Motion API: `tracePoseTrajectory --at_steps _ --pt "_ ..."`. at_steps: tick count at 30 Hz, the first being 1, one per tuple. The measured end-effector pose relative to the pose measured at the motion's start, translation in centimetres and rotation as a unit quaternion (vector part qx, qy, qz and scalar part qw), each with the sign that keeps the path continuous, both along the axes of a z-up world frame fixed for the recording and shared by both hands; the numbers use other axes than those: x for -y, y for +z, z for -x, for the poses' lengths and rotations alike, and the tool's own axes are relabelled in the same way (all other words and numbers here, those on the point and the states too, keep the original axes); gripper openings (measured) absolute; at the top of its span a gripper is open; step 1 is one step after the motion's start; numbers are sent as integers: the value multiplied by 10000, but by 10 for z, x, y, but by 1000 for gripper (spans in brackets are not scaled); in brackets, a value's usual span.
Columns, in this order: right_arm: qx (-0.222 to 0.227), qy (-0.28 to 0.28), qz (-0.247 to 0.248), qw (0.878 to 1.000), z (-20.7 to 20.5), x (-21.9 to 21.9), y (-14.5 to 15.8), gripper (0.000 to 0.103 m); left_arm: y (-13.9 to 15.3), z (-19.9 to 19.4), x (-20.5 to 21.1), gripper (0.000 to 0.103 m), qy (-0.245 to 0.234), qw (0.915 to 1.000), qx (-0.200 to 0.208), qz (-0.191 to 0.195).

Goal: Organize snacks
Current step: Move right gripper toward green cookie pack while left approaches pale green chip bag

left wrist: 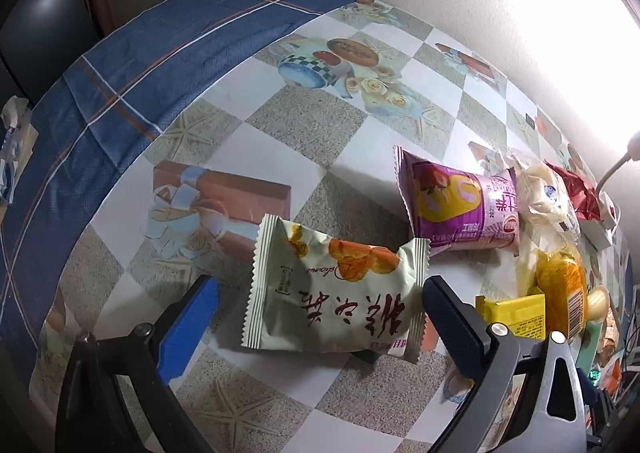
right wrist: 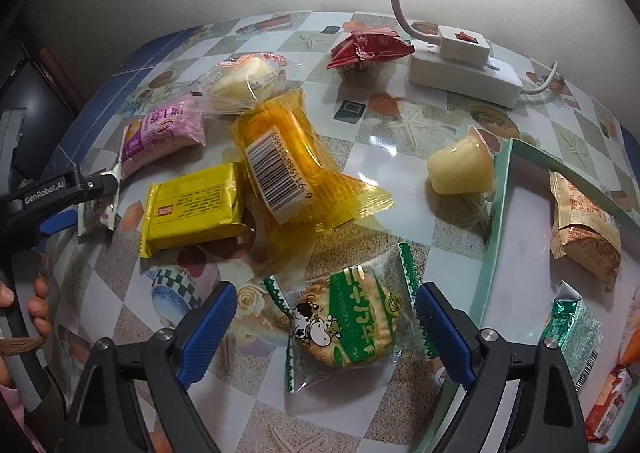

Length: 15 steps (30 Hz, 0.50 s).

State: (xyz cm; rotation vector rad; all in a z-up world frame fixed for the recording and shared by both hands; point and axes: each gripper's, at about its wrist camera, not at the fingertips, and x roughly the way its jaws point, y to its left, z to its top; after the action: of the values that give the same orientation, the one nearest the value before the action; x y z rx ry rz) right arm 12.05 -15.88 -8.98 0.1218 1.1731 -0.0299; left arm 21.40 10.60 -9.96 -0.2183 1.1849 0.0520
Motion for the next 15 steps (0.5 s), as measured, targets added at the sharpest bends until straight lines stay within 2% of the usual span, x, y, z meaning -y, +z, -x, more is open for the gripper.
tracePoseTrajectory --at_steps 4,6,11,14,15 --pt "-42 66 61 10000 1 -3 -2 89 -1 0 -2 100 53 10000 11 43" --pt "-41 123 21 9999 1 -5 0 83 -2 0 -1 99 32 10000 -8 67" --pt "-12 141 -14 9999 3 -6 2 82 -4 -3 8 98 -133 9999 0 -71" --pt "28 60 3 10000 3 -2 3 82 -4 -3 18 85 -264 9986 -14 -452" --pt "43 38 17 10000 3 0 3 82 -3 -3 20 84 -310 9981 -14 -528"
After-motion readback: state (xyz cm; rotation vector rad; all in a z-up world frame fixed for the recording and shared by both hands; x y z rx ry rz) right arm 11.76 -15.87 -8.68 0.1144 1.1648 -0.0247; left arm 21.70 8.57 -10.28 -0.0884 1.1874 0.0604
